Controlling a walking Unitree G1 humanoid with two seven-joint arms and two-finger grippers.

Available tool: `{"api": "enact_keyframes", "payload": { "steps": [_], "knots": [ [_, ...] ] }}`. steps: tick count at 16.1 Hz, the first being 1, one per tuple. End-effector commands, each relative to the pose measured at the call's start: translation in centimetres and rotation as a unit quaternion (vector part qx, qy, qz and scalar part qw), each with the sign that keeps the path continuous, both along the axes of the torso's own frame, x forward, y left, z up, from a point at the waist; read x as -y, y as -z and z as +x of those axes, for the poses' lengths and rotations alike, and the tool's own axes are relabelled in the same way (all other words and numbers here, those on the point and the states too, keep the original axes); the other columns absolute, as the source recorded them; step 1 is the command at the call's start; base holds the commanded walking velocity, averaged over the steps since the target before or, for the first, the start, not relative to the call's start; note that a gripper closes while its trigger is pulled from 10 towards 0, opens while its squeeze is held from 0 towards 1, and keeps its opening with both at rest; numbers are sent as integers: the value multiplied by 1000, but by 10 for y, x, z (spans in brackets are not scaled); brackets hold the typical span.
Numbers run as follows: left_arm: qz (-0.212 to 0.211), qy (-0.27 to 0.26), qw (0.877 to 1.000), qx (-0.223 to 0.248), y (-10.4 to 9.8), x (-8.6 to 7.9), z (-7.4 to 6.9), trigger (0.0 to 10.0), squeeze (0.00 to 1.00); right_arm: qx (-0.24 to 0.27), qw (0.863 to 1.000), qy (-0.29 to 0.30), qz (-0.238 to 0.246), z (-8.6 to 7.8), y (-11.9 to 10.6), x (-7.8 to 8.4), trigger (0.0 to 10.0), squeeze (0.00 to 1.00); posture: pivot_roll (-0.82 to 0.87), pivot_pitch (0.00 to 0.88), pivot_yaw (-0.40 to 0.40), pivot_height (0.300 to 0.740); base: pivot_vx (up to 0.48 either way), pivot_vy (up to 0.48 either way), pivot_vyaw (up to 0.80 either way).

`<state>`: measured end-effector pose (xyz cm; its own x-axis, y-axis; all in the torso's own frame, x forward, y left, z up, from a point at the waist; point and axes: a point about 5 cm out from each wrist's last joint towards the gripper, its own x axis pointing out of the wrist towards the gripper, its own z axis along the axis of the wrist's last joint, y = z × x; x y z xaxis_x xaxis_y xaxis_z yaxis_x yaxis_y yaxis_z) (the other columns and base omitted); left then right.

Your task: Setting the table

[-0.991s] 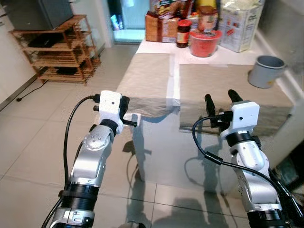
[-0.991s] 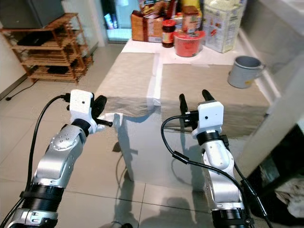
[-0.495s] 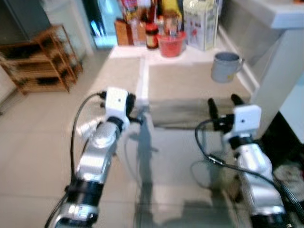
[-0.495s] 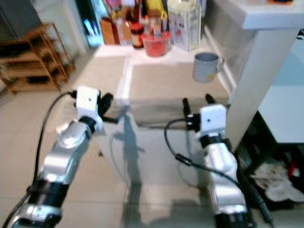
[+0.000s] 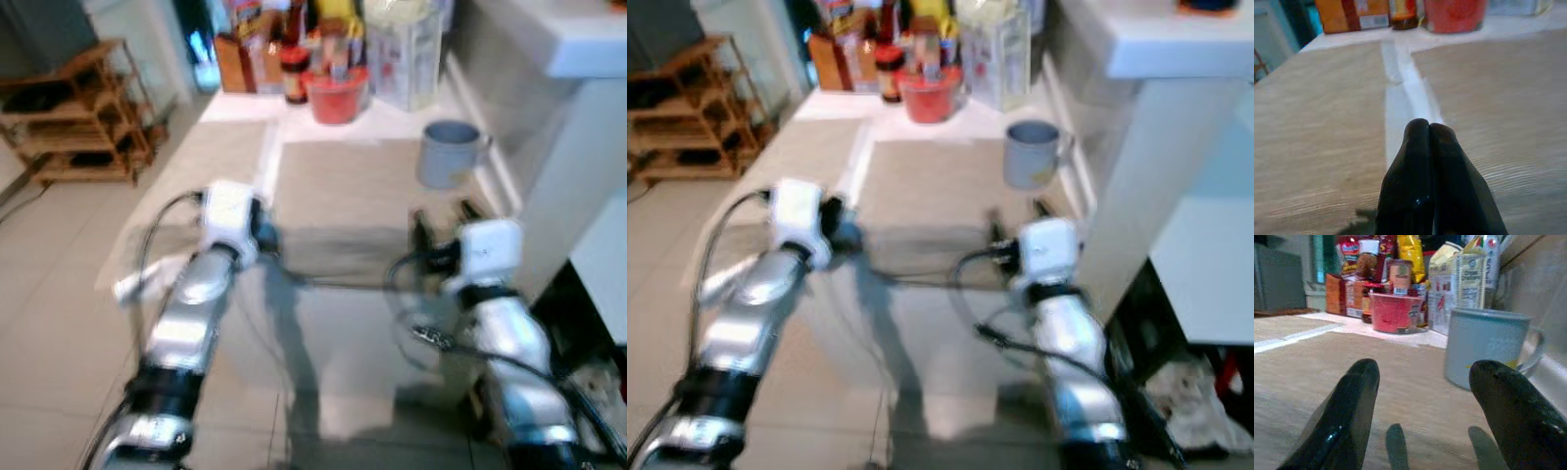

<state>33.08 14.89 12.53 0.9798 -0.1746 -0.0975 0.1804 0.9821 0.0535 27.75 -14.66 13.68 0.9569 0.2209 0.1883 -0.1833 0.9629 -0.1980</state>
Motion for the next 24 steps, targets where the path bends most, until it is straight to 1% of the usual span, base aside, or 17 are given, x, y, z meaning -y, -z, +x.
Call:
{"api": "enact_keyframes", "payload": {
  "steps": [1, 18, 19, 20, 22, 24],
  "knots": [
    [2, 7, 1000, 8, -5, 6, 2, 10000, 0, -3, 1000, 4, -8, 0, -1, 5, 10000, 0, -161, 0, 92, 736, 0, 0, 0],
    [1, 7, 1000, 9, -5, 6, 2, 10000, 0, -3, 1000, 3, -8, 0, -1, 4, 10000, 0, -161, 0, 92, 736, 0, 0, 0],
    [9, 4, 1000, 20, -9, 1, -1, 10000, 0, -22, 999, 31, 8, 38, -5, 4, 10000, 714, -106, 0, 76, 736, 0, 0, 0],
    [8, 4, 1000, 25, -11, 0, -1, 10000, 0, -32, 998, 42, 22, 52, -8, 1, 10000, 0, -111, 0, 76, 736, 0, 0, 0],
    [3, 4, 1000, 28, -12, 2, 1, 10000, 0, -39, 997, 47, 43, 49, -7, 2, 10000, 0, -114, 0, 75, 736, 0, 0, 0],
    [3, 6, 1000, 29, -13, 4, 2, 10000, 0, -36, 997, 52, 41, 50, -7, 3, 10000, 0, -119, 0, 80, 736, 0, 0, 0]
  ]
}}
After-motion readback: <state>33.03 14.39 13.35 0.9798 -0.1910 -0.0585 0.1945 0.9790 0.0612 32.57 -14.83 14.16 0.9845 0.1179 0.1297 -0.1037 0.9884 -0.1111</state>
